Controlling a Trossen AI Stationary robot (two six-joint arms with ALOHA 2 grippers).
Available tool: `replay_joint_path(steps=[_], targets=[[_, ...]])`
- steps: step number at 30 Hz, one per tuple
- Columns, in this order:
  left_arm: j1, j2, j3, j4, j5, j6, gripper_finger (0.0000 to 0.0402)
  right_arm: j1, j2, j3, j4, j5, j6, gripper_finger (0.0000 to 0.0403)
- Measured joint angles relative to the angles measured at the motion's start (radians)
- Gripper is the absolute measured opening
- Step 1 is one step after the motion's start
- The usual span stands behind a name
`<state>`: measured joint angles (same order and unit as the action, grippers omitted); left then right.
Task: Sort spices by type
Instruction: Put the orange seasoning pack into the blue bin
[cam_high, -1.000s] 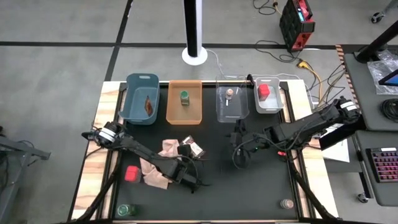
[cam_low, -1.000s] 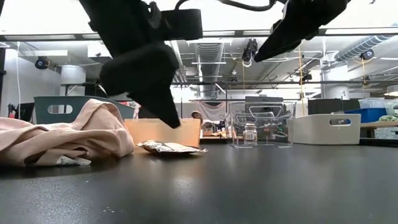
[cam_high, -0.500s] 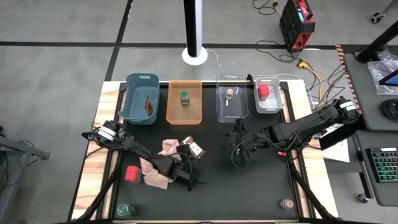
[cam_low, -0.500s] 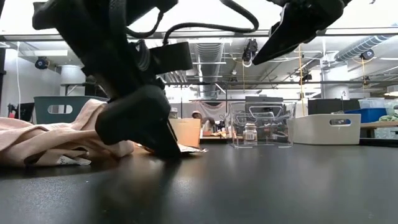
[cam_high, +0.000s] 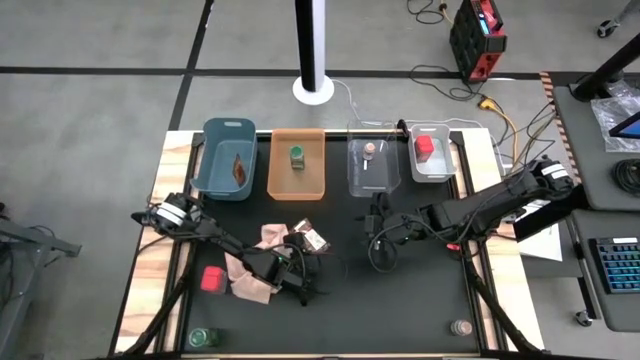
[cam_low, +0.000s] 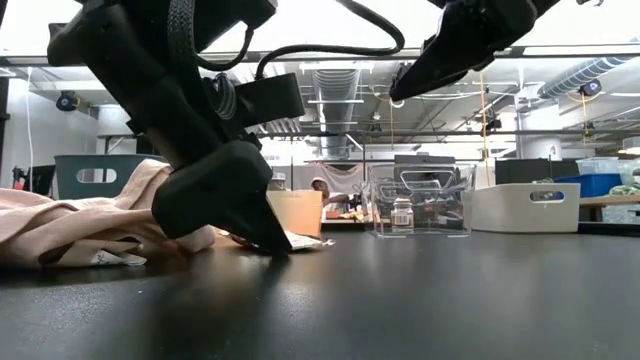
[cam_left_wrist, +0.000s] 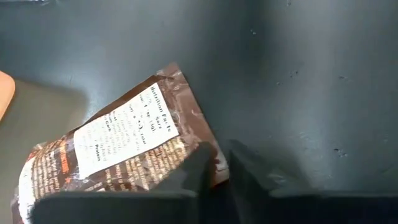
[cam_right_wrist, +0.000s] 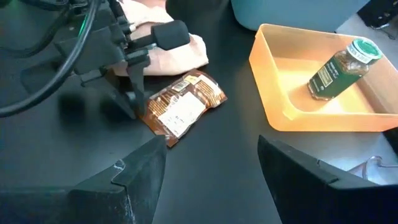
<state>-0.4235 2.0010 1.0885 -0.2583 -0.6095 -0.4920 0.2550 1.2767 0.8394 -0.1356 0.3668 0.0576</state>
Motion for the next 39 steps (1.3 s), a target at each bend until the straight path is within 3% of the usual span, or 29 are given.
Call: replay_joint_path(steps=[3, 22, 25, 31, 34, 39], targets=[[0.001, 0.0, -0.002, 0.007, -0.006, 0.002, 0.0008, 0.0, 0.02, 0.0, 0.007, 0.0, -0.004, 0.0239], [-0.005, -0.031, 0.091, -0.082, -0.013, 0.122, 0.0, 0.0, 0.229, -0.008, 0.115, 0.0, -0.054, 0.0239], [-0.005, -0.034, 0.104, -0.114, -0.036, 0.123, 0.0, 0.0, 0.289, -0.01, 0.184, -0.008, -0.098, 0.0235], [0.003, -0.038, 0.125, -0.285, -0.183, 0.079, 0.0, 0.0, 0.429, -0.013, 0.343, -0.007, -0.174, 0.0251], [0.028, -0.039, 0.123, -0.389, -0.194, 0.034, 0.0, 0.0, 0.473, -0.012, 0.41, -0.008, -0.179, 0.026], [0.074, -0.038, 0.099, -0.368, -0.193, 0.059, 0.0, 0.0, 0.527, -0.011, 0.536, -0.011, -0.214, 0.0271]])
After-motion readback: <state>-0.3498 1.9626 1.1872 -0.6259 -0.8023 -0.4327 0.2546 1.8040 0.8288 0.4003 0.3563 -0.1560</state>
